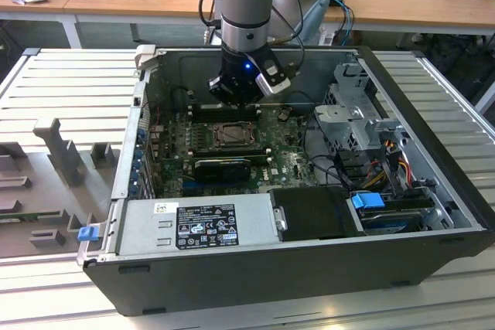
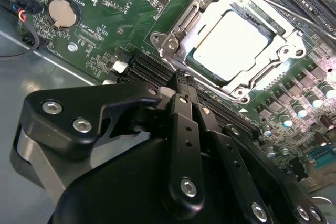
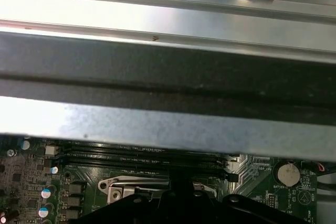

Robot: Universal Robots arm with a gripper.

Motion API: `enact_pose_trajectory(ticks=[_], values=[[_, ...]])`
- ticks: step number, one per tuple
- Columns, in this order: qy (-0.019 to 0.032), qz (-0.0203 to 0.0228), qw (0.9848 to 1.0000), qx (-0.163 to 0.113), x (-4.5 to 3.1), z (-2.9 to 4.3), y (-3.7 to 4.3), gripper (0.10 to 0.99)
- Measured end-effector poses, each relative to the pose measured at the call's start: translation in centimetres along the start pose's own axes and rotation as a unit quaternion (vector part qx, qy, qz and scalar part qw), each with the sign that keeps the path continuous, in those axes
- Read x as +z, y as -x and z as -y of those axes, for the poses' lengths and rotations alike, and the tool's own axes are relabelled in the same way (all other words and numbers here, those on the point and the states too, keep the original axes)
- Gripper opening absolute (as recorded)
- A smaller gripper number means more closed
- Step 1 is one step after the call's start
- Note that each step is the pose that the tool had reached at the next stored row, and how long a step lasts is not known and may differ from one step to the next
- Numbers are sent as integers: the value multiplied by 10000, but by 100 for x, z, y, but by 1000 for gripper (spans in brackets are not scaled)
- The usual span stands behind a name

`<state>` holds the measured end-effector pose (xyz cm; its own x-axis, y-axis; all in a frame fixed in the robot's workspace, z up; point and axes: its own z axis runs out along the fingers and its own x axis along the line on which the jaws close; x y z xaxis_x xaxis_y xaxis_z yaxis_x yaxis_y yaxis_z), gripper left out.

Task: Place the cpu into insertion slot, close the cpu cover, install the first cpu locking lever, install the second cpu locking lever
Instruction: 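Install the first cpu locking lever, then install the second cpu locking lever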

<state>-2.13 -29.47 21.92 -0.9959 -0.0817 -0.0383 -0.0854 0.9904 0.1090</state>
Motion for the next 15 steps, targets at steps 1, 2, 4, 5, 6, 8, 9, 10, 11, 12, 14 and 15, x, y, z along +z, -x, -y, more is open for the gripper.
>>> enact_pose_trajectory(ticks=[1,2,4,5,6,8,9,10,11,12,14,15], values=[[0,0,10000,0,0,1,0,106],[0,0,10000,0,-1,3,0,106],[0,-1,10000,0,-1,9,-1,106],[-1,0,10000,0,-2,13,-1,106],[0,0,10000,0,-2,17,-2,106],[0,0,10000,0,-4,34,-3,106],[0,0,10000,0,-6,55,-5,106],[0,0,10000,0,-7,62,-5,106],[0,0,10000,0,-8,70,-6,106],[0,0,10000,0,-9,81,-7,106],[0,0,10000,1,-11,85,-7,106],[-1,0,10000,1,-26,84,-7,106]])
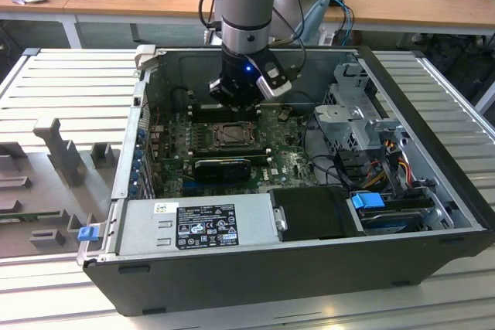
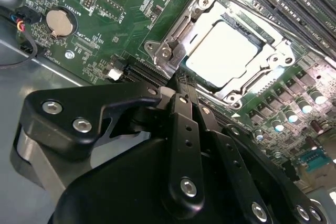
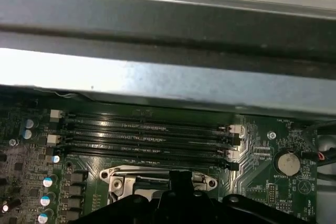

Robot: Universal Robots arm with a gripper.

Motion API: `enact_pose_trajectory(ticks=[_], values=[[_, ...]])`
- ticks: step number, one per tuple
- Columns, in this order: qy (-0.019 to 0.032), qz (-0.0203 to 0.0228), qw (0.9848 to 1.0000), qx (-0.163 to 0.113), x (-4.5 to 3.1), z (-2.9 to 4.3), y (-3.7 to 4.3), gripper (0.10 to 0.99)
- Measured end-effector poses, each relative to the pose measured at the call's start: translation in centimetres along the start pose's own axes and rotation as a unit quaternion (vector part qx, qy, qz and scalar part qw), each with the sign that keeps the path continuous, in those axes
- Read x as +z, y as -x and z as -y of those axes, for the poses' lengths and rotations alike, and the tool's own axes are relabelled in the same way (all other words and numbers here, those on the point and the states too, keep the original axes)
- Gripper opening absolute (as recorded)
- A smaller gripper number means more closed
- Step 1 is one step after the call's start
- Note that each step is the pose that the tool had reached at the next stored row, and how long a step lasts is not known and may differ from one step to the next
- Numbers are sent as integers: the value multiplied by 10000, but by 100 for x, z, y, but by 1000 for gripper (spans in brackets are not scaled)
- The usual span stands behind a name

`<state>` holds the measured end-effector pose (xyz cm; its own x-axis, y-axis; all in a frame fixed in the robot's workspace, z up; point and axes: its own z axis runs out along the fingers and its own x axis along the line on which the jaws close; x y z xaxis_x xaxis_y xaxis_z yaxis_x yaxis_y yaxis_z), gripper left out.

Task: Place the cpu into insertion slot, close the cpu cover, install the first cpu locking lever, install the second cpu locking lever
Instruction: 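Install the second cpu locking lever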

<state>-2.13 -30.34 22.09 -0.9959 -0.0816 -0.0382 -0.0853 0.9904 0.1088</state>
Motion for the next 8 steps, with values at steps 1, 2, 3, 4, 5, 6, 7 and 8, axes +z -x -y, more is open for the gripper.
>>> enact_pose_trajectory(ticks=[1,2,3,4,5,6,7,8], values=[[1,0,10000,0,-49,-5,2,106],[0,0,10000,0,-74,-8,3,106],[2,1,10000,-1,-76,-6,3,106],[1,0,10000,-1,-77,-2,3,106],[1,0,10000,-1,-78,3,3,106],[1,0,10000,0,-79,11,2,106],[0,0,10000,-1,-80,22,1,106],[1,0,10000,-1,-82,35,0,106]])
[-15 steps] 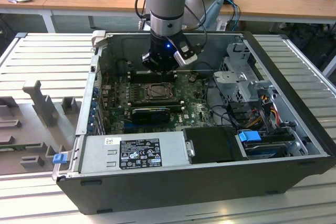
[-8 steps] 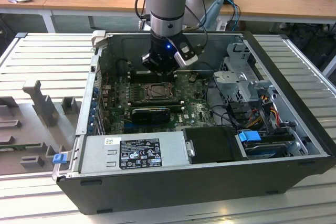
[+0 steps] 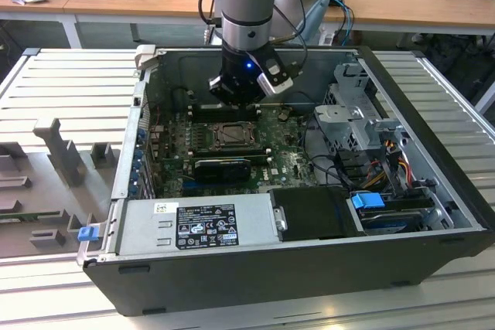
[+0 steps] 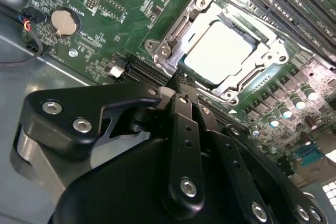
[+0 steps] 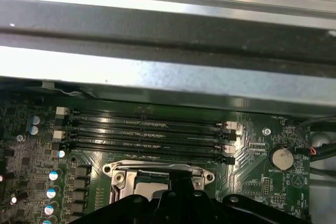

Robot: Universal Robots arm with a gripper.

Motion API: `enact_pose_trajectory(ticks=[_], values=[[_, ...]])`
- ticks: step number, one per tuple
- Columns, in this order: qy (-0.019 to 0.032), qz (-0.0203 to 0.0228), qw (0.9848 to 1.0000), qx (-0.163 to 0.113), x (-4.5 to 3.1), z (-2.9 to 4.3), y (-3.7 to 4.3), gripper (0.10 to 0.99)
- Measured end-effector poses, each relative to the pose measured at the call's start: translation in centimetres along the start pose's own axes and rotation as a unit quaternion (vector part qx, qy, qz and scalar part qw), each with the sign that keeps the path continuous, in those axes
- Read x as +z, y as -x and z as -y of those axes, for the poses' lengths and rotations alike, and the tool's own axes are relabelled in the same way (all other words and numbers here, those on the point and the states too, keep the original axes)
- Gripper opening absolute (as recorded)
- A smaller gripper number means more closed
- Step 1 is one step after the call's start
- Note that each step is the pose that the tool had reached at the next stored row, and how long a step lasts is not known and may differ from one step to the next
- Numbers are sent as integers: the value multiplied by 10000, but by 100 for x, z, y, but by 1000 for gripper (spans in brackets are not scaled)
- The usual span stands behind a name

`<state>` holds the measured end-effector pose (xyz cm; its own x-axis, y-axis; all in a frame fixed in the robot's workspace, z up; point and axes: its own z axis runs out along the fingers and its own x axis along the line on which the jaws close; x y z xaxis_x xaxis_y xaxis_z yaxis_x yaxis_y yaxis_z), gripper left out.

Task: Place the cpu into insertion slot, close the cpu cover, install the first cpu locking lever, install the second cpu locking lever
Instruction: 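Install the second cpu locking lever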

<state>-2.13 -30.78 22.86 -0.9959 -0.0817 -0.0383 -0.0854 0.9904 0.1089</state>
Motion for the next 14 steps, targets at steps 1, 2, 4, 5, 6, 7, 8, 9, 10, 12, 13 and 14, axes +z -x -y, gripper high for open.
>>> enact_pose_trajectory(ticks=[1,2,4,5,6,7,8,9,10,12,13,14], values=[[0,0,10000,0,-1,8,-1,106],[0,0,10000,0,-2,21,-2,106],[0,0,10000,0,-4,36,-3,106],[0,0,10000,0,-5,42,-3,106],[0,0,10000,0,-6,52,-4,106],[0,0,10000,0,-7,59,-5,106],[0,0,10000,0,-7,64,-5,106],[0,0,10000,0,-8,69,-6,106],[0,0,10000,0,-8,73,-6,106],[0,0,10000,0,-10,86,-7,106],[0,0,10000,0,-11,95,-8,106],[0,0,10000,0,-11,102,-8,106]])
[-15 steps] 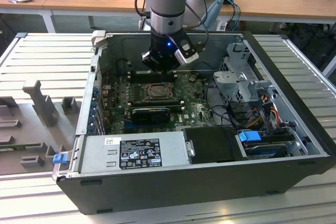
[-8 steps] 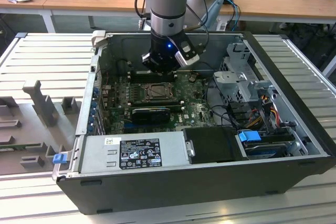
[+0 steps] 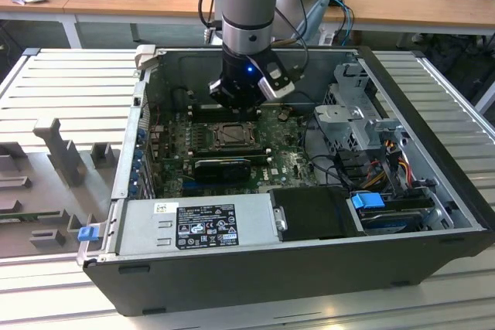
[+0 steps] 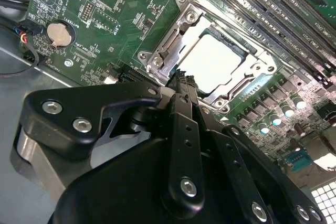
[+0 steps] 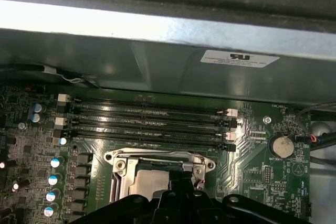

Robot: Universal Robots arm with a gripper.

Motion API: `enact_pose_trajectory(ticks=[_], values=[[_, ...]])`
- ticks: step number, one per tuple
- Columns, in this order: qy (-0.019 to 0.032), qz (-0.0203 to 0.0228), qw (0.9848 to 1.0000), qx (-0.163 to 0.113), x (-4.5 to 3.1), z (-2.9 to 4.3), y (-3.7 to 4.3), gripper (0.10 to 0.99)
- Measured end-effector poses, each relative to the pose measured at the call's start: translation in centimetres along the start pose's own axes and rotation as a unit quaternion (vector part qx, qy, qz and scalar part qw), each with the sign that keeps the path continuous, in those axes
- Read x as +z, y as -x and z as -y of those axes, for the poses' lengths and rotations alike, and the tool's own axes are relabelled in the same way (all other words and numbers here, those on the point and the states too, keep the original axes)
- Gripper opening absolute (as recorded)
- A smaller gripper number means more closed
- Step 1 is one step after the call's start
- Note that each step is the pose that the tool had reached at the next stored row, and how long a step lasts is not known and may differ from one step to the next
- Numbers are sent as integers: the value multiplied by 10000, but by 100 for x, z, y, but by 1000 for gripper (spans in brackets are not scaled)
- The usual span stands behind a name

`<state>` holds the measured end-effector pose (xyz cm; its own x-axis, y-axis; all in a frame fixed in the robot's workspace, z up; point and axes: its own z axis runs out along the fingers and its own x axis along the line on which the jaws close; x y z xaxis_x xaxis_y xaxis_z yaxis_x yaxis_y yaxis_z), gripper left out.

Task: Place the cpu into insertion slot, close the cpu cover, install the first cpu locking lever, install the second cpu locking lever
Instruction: 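Install the second cpu locking lever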

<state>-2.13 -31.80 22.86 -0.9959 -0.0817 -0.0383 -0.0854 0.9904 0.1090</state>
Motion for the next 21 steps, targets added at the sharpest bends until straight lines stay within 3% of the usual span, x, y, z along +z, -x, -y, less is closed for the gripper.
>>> enact_pose_trajectory(ticks=[21], values=[[0,0,10000,0,-9,78,-6,106]])
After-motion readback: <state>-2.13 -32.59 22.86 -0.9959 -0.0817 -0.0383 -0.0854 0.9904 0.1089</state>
